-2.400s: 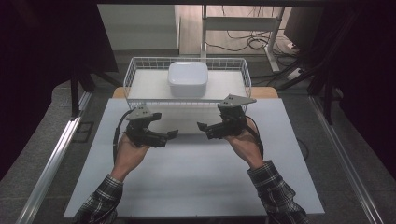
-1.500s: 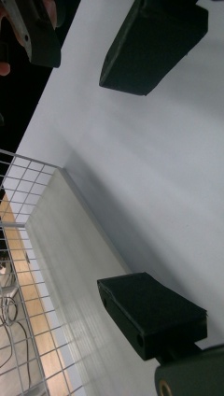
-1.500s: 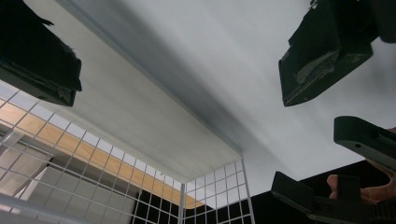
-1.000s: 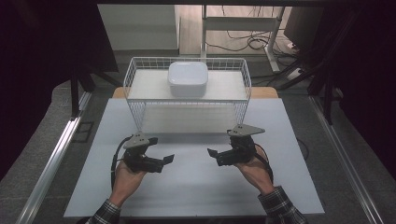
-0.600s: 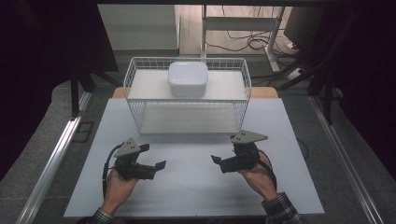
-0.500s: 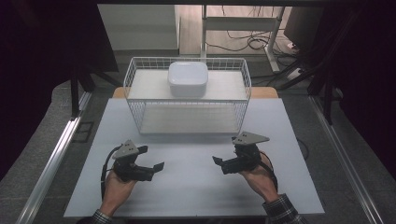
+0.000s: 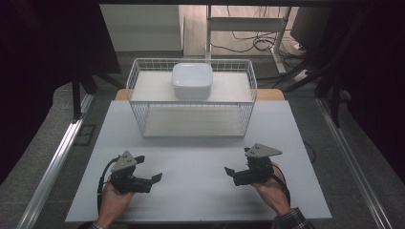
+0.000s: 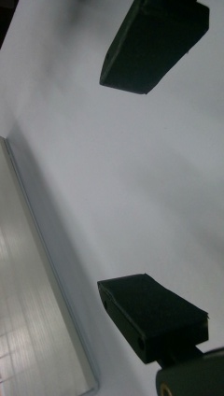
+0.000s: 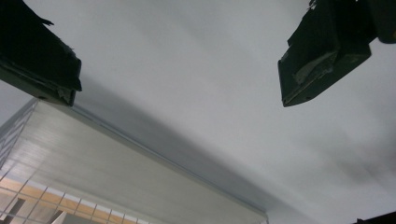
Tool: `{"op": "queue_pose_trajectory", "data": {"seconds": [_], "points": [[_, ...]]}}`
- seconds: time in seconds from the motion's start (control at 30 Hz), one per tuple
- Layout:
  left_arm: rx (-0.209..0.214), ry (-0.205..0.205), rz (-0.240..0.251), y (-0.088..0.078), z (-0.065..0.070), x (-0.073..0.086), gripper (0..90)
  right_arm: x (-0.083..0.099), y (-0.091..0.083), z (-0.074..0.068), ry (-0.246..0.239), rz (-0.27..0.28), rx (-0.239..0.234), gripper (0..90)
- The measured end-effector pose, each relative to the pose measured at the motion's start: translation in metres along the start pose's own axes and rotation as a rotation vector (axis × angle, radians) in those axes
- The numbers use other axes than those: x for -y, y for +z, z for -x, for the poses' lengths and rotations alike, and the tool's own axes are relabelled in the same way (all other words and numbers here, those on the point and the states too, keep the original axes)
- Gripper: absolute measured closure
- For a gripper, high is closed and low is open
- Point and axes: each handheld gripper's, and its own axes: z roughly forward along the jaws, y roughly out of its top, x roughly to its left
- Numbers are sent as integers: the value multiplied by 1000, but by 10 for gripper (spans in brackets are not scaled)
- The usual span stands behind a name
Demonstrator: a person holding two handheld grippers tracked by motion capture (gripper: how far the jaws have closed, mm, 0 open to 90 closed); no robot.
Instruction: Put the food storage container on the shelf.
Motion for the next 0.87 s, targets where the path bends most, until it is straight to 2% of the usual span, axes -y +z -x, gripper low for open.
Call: {"op": "queue_pose_trajectory", "data": {"seconds": [0.23,0.37,0.7,0.8,0.87], "points": [[-11,6,-29,0,-1,11,39,14,-1,1,-1,-16,11,0],[13,-14,-34,2,-2,17,31,23,0,1,5,-29,15,0],[15,-51,-116,10,-7,25,16,41,10,4,28,-91,8,0],[9,-51,-143,13,-7,26,13,44,13,6,42,-106,3,0],[2,-48,-145,14,-6,26,11,46,14,8,42,-116,5,0]]}}
